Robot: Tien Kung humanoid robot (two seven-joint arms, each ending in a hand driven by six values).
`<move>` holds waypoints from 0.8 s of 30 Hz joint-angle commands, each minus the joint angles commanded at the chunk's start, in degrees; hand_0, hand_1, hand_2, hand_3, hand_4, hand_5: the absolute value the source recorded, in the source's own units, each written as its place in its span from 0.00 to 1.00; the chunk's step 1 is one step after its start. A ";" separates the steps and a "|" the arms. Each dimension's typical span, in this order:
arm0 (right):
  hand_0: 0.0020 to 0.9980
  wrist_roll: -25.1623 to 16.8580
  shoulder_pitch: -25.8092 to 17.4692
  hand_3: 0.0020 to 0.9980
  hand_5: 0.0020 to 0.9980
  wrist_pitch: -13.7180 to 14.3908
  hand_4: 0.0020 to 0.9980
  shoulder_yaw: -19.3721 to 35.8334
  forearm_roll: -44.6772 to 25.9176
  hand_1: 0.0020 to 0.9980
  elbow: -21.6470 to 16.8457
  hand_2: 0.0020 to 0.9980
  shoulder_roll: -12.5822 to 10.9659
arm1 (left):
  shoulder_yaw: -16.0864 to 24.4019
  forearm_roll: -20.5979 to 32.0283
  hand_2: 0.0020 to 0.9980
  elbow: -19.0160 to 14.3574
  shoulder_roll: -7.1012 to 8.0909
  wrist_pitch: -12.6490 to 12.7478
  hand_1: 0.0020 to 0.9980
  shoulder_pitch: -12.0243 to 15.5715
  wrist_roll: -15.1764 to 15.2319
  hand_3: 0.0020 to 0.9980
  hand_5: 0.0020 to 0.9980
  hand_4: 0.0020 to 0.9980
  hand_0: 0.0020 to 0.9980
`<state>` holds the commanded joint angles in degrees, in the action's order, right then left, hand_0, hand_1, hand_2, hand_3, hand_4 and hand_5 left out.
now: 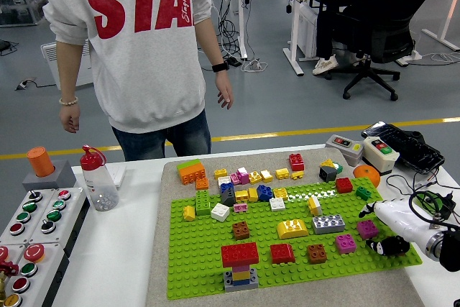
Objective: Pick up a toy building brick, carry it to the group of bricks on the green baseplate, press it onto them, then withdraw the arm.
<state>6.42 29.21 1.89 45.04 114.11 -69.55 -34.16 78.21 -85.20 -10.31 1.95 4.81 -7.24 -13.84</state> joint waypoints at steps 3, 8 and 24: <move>0.76 0.04 0.21 0.73 0.23 0.23 0.71 -0.20 0.03 0.76 0.31 0.77 0.12 | -0.16 0.18 0.68 0.00 0.02 0.01 0.69 -0.01 0.05 0.57 1.00 0.29 0.66; 0.74 0.19 0.64 0.72 0.21 0.70 0.68 -0.48 0.23 0.76 0.83 0.76 0.28 | -0.34 0.54 0.68 0.00 0.04 0.05 0.69 -0.17 0.10 0.57 1.00 0.29 0.66; 0.74 0.54 1.63 0.67 0.19 0.01 0.66 -0.79 0.78 0.75 2.11 0.75 0.83 | -0.53 0.92 0.68 0.00 0.07 0.13 0.69 -0.70 0.20 0.58 1.00 0.29 0.65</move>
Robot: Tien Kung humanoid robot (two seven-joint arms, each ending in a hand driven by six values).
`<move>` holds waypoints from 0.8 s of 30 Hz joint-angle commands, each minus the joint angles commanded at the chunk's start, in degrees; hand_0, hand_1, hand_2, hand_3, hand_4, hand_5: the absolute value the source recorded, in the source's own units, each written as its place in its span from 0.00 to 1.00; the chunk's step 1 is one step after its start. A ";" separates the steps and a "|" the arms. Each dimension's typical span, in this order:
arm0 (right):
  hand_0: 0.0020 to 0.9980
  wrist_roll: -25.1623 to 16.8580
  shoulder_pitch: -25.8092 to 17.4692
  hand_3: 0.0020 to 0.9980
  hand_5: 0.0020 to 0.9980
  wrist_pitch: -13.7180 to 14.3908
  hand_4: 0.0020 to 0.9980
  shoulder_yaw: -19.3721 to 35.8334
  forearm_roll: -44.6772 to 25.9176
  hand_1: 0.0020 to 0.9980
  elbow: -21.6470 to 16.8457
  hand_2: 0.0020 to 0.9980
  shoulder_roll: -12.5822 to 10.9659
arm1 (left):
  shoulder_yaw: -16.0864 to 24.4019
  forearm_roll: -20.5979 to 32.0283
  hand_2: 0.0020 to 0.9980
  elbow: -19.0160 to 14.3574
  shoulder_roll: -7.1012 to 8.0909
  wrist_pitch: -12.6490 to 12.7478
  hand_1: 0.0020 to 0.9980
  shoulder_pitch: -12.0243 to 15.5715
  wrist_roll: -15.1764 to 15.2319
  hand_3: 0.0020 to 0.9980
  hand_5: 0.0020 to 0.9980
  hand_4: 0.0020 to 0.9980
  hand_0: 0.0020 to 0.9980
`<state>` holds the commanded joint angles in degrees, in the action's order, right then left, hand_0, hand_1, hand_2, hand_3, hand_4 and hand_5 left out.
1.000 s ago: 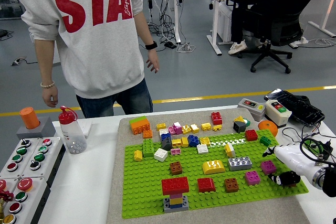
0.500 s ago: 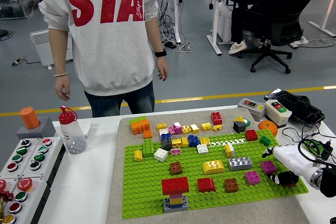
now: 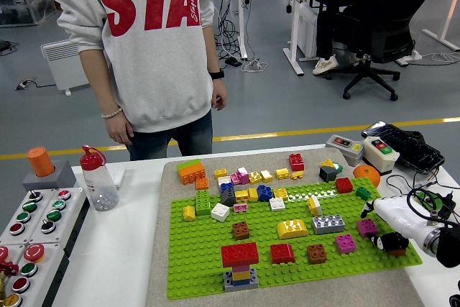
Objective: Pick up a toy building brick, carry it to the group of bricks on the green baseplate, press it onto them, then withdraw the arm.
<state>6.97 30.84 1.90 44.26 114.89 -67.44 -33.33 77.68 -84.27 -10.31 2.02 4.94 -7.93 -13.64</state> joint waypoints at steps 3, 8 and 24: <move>0.74 0.01 0.04 0.67 0.19 -0.13 0.66 -0.10 -0.04 0.75 0.08 0.75 -0.07 | -0.02 0.03 0.68 0.00 0.01 0.01 0.69 -0.05 0.01 0.58 1.00 0.29 0.65; 0.74 0.06 0.07 0.67 0.18 -0.18 0.66 -0.32 -0.16 0.75 0.28 0.75 -0.14 | -0.07 0.07 0.68 0.00 0.03 0.00 0.69 -0.10 0.00 0.58 1.00 0.29 0.65; 0.68 -0.41 0.35 0.57 0.10 1.95 0.47 -1.12 -0.34 0.69 0.87 0.67 0.28 | -0.03 0.08 0.68 0.00 0.05 0.03 0.69 -0.23 0.01 0.58 1.00 0.29 0.66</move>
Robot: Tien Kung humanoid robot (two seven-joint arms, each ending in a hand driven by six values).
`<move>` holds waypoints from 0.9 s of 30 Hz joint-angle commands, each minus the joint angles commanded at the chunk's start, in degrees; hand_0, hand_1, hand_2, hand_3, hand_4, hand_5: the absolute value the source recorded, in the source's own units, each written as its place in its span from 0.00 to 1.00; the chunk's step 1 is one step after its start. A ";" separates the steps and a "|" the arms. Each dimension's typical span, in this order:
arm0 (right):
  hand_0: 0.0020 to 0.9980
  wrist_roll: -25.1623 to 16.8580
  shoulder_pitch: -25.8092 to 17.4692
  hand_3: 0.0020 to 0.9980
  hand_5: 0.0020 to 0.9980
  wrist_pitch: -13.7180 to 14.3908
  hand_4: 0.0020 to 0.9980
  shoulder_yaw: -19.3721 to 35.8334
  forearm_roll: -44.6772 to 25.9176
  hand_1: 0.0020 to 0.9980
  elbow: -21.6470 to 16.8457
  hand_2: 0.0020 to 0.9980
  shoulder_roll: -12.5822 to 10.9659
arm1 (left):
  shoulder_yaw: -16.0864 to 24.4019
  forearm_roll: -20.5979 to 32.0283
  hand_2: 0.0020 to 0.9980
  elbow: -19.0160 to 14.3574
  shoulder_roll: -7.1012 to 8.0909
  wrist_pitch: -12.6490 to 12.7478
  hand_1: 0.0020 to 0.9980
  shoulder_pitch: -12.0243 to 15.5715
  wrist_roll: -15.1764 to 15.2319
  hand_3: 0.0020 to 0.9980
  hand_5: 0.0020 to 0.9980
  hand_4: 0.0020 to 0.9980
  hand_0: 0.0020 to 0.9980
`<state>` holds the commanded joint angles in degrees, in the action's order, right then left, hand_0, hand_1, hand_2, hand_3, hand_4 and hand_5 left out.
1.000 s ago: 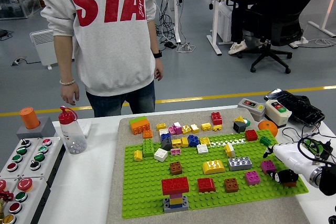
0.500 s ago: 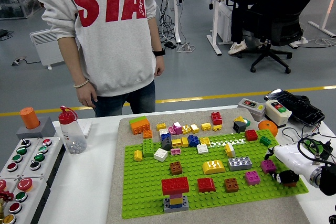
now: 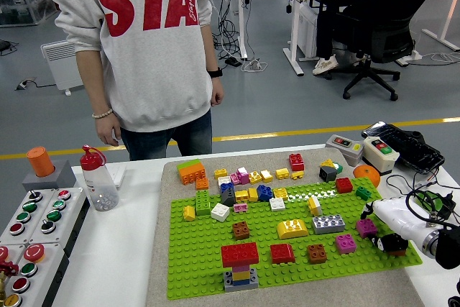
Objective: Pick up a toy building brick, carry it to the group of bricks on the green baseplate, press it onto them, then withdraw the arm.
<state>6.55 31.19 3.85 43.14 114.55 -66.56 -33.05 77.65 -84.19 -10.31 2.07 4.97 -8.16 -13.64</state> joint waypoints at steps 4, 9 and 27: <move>0.68 -0.22 0.09 0.57 0.10 0.40 0.47 0.05 -0.20 0.69 0.04 0.67 0.02 | 0.01 -0.06 0.68 0.00 0.01 0.00 0.69 -0.06 -0.01 0.58 1.00 0.29 0.66; 0.65 -0.24 -0.09 0.55 0.09 0.54 0.39 0.41 -0.81 0.66 -0.16 0.61 -0.07 | 0.02 -0.08 0.68 0.00 0.02 0.00 0.69 -0.10 -0.02 0.58 1.00 0.29 0.65; 0.63 5.01 -4.14 0.54 0.11 2.30 0.36 7.02 -2.63 0.63 -16.63 0.60 -4.18 | 0.42 -0.72 0.68 0.00 0.08 0.11 0.69 0.08 -0.05 0.58 1.00 0.28 0.65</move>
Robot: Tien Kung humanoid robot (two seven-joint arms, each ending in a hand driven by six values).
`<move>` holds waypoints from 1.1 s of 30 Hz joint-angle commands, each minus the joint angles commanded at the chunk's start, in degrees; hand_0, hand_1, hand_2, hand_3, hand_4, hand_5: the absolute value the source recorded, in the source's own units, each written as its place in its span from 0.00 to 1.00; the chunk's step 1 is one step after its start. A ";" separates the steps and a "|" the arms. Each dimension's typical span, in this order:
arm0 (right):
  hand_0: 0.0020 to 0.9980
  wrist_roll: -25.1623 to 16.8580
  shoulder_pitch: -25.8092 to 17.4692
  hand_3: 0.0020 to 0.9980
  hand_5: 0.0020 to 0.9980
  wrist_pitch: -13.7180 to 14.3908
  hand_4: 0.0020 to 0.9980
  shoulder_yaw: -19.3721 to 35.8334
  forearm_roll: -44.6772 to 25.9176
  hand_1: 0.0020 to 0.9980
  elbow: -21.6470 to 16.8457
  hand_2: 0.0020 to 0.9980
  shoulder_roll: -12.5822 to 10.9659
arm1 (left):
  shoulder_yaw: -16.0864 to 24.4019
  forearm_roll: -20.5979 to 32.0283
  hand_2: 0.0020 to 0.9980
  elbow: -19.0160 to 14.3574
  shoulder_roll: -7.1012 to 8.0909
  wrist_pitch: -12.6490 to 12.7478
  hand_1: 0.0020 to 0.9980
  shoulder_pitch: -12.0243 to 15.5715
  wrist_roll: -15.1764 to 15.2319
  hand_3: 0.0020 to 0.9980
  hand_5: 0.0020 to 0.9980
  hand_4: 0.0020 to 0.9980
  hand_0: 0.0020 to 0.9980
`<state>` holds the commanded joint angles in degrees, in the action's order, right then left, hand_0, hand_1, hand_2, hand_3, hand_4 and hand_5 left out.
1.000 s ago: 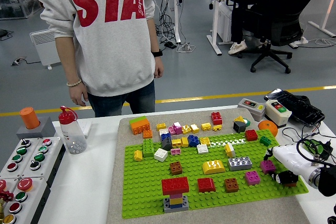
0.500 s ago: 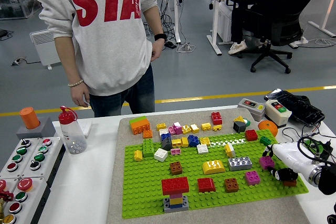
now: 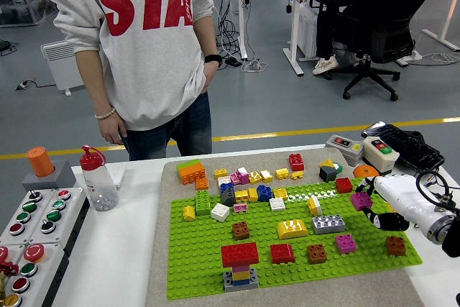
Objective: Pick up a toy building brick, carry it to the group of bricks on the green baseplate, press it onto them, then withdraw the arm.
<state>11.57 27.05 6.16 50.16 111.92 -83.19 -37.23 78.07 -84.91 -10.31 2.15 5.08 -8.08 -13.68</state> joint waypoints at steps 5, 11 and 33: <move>0.72 3.22 -0.70 0.54 0.11 0.17 0.36 -0.18 -0.62 0.65 -6.69 0.61 -0.81 | 0.23 -0.44 0.68 0.00 0.01 0.01 0.69 0.24 -0.07 0.58 1.00 0.29 0.65; 0.81 6.71 -1.42 0.54 0.11 0.59 0.36 -0.94 -3.26 0.70 -14.51 0.66 -1.41 | 0.32 -0.71 0.68 0.00 0.02 0.01 0.69 0.56 -0.13 0.58 1.00 0.28 0.65; 0.87 16.23 4.35 0.54 0.15 0.92 0.38 -9.37 -12.34 0.76 -18.74 0.74 3.34 | 0.00 0.17 0.68 0.00 0.29 -0.04 0.69 0.33 -0.05 0.57 1.00 0.28 0.65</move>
<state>27.80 31.40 7.08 40.79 99.58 -101.93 -33.90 78.07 -84.75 -10.31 2.44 5.04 -7.75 -13.74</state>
